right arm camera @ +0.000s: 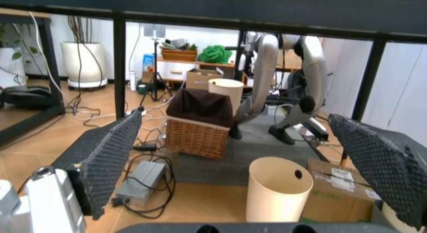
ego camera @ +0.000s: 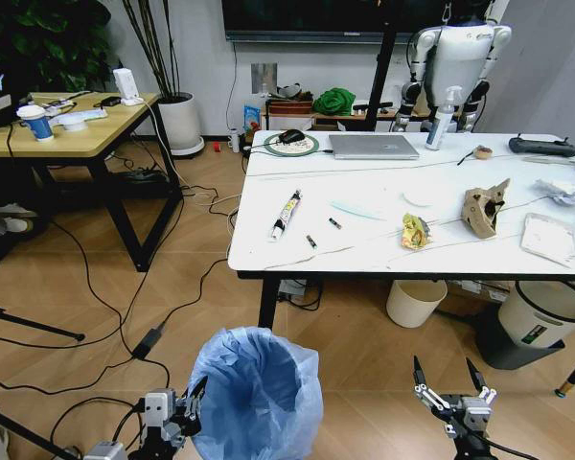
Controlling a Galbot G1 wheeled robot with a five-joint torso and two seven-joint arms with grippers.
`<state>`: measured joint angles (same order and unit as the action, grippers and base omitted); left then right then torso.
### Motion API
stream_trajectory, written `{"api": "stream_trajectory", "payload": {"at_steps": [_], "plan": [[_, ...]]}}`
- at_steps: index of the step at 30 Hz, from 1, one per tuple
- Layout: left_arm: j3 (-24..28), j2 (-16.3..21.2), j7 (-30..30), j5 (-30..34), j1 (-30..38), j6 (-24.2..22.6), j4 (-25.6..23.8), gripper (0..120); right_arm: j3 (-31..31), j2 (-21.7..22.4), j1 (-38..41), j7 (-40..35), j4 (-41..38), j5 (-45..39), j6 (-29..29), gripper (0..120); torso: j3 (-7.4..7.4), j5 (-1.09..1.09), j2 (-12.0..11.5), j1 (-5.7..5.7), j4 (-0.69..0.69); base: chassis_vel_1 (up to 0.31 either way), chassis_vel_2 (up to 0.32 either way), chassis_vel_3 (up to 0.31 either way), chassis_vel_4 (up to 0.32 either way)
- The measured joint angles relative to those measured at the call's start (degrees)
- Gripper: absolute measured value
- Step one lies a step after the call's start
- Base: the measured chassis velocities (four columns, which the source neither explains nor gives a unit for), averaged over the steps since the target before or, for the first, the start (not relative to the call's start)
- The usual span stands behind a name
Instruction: Pick up the trash bin and place the trash from the table into it.
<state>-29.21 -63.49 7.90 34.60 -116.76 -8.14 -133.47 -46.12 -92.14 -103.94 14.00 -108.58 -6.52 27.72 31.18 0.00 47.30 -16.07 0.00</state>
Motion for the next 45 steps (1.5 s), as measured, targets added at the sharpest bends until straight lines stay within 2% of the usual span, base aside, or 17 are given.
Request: {"api": "stream_trajectory", "payload": {"at_steps": [45], "plan": [[0.3,-0.1,0.1,0.3,0.7,-0.3,0.0,0,-0.4,0.0,-0.6,-0.2,-2.0,-0.3,-0.6,100,6.66,0.00,11.7,-5.05,0.00,0.000,0.000,0.000,0.000]]}}
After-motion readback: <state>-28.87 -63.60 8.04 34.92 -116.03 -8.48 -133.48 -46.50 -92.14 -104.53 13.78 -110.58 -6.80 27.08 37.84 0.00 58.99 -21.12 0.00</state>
